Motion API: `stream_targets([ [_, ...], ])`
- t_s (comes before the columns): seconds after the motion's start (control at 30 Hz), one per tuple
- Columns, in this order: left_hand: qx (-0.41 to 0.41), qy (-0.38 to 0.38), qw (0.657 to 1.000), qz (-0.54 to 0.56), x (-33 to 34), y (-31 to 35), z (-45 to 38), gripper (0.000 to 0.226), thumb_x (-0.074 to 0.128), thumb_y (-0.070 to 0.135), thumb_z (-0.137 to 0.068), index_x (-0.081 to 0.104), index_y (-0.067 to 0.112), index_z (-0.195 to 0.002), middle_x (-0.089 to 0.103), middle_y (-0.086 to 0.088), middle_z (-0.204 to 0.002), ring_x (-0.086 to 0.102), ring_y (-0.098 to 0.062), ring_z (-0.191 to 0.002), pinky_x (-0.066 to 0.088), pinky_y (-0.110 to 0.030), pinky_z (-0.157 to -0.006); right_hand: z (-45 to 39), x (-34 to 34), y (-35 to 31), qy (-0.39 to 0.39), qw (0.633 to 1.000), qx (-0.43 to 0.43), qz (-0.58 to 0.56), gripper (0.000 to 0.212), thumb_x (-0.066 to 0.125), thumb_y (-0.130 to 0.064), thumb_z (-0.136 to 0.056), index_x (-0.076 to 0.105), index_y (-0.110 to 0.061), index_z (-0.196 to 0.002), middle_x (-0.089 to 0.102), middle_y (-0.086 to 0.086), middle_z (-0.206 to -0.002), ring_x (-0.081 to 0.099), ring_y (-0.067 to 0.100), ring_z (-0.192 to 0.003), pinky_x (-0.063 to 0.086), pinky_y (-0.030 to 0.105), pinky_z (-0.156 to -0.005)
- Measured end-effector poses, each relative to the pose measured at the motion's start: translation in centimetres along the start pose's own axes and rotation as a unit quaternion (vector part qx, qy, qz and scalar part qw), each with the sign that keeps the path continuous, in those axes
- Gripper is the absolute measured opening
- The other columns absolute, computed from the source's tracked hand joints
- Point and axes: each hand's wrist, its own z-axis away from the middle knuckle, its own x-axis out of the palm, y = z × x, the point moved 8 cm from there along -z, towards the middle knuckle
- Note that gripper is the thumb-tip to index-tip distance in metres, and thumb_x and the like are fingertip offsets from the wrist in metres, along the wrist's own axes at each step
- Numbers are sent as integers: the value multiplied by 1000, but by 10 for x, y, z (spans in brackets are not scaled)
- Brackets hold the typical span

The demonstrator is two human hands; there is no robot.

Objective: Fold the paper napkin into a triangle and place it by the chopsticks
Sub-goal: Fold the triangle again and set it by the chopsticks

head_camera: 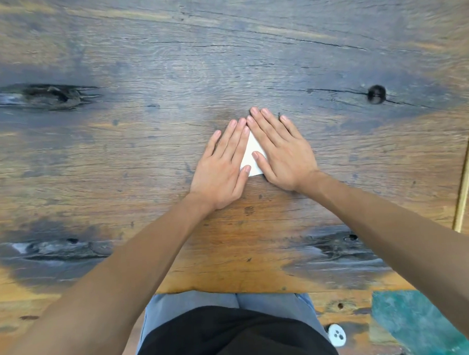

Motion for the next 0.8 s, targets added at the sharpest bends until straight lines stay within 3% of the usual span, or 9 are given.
stream_targets([
  [0.13, -1, -7, 1000, 6, -2, -1, 1, 75, 29, 44, -105, 8, 0, -162, 6, -16, -173, 3, -27, -161, 9, -47, -131, -1, -4, -2, -13, 1000, 7, -4, 66, 23, -43, -109, 13, -12, -166, 13, 7, -175, 9, 20, -162, 12, 44, -132],
  [0.27, 6, -36, 998, 58, -11, 0, 1, 95, 27, 66, -97, 6, 0, -162, 4, -16, -173, 1, -28, -161, 9, -49, -131, 0, -12, -2, -43, 997, 13, -57, 69, 22, -49, -109, 8, -15, -167, 9, 5, -175, 5, 17, -162, 10, 44, -132],
  [0.37, -18, -8, 996, 92, -19, -6, 9, 86, 31, 57, -101, 7, 1, -162, 5, -15, -173, 2, -28, -161, 9, -50, -131, 0, -23, 5, -39, 987, 26, -153, 69, 24, -52, -109, 5, -19, -167, 5, 0, -176, -1, 11, -162, 6, 38, -132],
  [0.5, -27, 2, 999, 40, -15, -9, 17, 72, 25, 43, -106, 9, 2, -162, 8, -16, -172, 4, -28, -161, 11, -50, -130, 9, -22, -6, -51, 994, -50, -77, 68, 24, -50, -110, 7, -18, -167, 7, 1, -176, 2, 15, -162, 9, 40, -132],
  [0.8, -22, 5, 1000, 0, -2, -14, 7, 74, 25, 48, -106, 7, 6, -164, 6, -12, -173, 3, -25, -161, 9, -45, -131, 6, -3, 3, -61, 993, -99, 9, 69, 21, -53, -109, 8, -16, -167, 5, 4, -176, 4, 19, -163, 10, 41, -132],
])
